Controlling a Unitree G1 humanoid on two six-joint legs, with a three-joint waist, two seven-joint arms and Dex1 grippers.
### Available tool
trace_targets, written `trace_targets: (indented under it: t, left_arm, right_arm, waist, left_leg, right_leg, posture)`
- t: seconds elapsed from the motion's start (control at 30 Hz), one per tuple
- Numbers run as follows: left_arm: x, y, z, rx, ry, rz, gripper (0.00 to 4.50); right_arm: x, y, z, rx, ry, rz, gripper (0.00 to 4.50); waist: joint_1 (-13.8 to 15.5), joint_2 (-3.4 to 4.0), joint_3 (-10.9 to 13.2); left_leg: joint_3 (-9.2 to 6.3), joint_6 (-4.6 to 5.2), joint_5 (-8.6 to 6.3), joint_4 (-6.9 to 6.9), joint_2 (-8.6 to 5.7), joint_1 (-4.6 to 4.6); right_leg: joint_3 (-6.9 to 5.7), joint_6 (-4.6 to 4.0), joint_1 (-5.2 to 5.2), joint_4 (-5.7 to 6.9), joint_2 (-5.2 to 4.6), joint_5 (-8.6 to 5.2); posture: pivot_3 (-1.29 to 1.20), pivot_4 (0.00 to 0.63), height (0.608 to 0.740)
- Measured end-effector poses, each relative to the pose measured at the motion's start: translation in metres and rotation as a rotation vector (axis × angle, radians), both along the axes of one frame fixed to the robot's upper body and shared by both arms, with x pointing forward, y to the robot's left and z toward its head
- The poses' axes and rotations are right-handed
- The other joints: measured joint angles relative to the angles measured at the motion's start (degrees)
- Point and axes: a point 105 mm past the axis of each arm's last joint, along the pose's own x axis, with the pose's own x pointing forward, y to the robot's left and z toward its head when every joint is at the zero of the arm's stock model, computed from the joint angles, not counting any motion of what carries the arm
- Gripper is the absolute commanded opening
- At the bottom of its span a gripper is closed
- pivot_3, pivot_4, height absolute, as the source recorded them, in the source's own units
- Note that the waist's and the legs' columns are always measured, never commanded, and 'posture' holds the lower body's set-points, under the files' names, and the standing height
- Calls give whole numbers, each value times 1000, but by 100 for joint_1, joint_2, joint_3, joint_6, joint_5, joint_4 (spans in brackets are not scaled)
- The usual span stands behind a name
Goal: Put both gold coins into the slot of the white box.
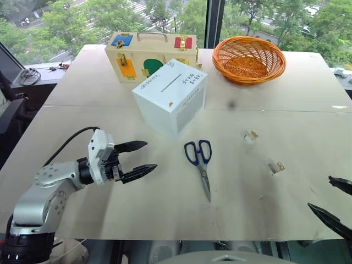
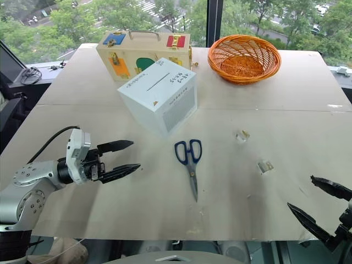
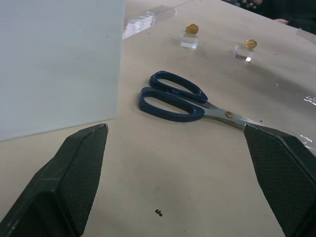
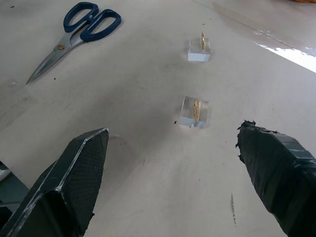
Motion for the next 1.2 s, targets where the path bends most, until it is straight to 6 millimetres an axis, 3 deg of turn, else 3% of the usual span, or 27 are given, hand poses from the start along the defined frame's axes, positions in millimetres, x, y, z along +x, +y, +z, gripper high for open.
trace_targets:
  t: [0.3,0.5,0.63,0.77,0.97,1.1,1.2]
  left_arm:
    - [-7,-31,6,24,-33,-257,4469]
    - [-14,-54,-2,172,-86,-453,4469]
    - [-9,-67,2,210,-133,-512,4469]
    - [-12,-74,-6,235,-174,-560,4469]
    - [-16,-70,-5,171,-141,-535,4469]
    - [-17,-44,1,105,-114,-447,4469]
    - [-19,-33,-2,134,-87,-414,4469]
  right_arm:
    - [7,17,5,9,-86,35,4500]
    - [6,42,15,-4,-138,141,4500]
    - [12,62,20,-8,-165,212,4500]
    - [19,75,17,29,-149,241,4500]
    - [37,103,-1,38,-109,273,4500]
    - [63,133,-19,116,-29,246,4500]
    - [73,147,-29,154,38,267,4500]
  waist:
    - [-9,2,-1]
    - [32,4,-3]
    - [3,6,-5]
    - [-3,4,-7]
    - [-59,-14,-12]
    - [-126,-22,-12]
    - [-63,-19,-8]
  left_leg:
    - [-2,1,1,14,0,11]
    - [-10,1,1,15,-1,7]
    - [-6,1,2,22,-3,12]
    - [-8,1,2,22,-7,12]
    - [-6,1,3,30,0,15]
    - [-25,0,3,48,0,11]
    - [-27,0,3,52,1,8]
  right_leg:
    - [-1,18,20,-1,2,-9]
    - [-5,4,23,-1,11,0]
    - [0,13,29,0,12,-5]
    - [-1,2,28,1,18,2]
    - [1,15,28,8,23,-6]
    - [-10,12,27,26,28,-5]
    - [-11,-3,27,27,22,3]
  posture:
    - [0,150,740]
    - [0,150,740]
    - [0,150,740]
    - [0,150,740]
    - [0,150,740]
    - [0,150,740]
    - [0,150,740]
